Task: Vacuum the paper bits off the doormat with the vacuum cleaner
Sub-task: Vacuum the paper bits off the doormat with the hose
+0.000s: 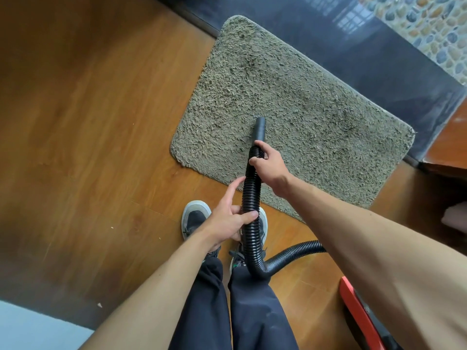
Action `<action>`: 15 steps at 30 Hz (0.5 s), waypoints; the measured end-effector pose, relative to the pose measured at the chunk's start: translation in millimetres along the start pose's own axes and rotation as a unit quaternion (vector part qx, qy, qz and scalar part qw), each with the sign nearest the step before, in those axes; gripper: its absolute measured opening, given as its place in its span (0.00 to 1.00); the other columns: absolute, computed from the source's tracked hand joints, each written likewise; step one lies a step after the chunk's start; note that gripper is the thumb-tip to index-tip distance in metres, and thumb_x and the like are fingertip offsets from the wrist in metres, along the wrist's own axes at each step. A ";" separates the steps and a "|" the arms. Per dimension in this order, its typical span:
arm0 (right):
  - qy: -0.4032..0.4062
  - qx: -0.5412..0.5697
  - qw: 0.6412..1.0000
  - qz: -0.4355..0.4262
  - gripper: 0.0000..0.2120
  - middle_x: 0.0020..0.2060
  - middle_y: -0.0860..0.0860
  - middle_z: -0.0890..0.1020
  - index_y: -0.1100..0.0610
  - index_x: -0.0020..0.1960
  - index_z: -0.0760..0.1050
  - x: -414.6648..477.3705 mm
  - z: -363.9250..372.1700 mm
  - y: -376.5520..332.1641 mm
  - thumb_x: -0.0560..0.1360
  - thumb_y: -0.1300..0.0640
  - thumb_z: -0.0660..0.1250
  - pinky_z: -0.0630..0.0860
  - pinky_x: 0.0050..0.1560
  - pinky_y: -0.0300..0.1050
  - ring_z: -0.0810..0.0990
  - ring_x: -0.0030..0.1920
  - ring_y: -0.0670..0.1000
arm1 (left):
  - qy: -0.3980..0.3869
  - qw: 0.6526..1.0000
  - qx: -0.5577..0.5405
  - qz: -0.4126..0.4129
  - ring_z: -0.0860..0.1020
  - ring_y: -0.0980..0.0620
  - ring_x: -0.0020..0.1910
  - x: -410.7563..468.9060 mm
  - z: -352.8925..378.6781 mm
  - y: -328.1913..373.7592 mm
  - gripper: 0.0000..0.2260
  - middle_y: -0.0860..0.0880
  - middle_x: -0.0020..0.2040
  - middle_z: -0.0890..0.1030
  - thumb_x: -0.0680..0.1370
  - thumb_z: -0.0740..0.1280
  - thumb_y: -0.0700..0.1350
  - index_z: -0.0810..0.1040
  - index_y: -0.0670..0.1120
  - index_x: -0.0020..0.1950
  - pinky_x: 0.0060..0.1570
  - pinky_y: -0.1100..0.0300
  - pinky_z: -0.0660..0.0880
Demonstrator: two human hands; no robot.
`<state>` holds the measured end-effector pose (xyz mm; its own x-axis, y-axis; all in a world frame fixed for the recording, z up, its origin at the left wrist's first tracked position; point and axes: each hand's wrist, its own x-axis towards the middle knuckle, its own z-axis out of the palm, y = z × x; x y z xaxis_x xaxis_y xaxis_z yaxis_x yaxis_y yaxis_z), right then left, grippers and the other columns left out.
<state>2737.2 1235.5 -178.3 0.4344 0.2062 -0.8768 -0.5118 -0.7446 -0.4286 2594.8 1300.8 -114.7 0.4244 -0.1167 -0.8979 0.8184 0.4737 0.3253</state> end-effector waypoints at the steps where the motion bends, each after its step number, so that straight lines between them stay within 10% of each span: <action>1: 0.002 0.004 1.000 0.002 0.28 0.58 0.56 0.78 0.52 0.73 0.65 0.0 -3.7 1.6 0.74 0.64 0.63 0.77 0.59 0.60 0.80 0.55 0.57 | -0.001 1.000 0.005 -0.001 0.84 0.52 0.44 1.7 2.9 0.6 0.36 0.44 0.50 0.85 0.79 0.68 0.38 0.56 0.69 0.74 0.38 0.51 0.82; 15: 0.024 0.094 0.995 -0.012 0.24 0.56 0.60 0.77 0.52 0.68 0.65 -21.1 -46.3 16.6 0.75 0.66 0.63 0.79 0.54 0.57 0.79 0.53 0.58 | -0.023 0.997 0.068 0.002 0.85 0.52 0.43 -4.4 31.7 16.9 0.35 0.45 0.51 0.85 0.78 0.69 0.37 0.59 0.68 0.73 0.34 0.55 0.80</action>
<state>2753.8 1189.3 -156.8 0.4809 0.1895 -0.8561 -0.6284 -0.6064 -0.4872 2619.0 1281.7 -95.8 0.4427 -0.1569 -0.8829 0.8603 0.3521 0.3688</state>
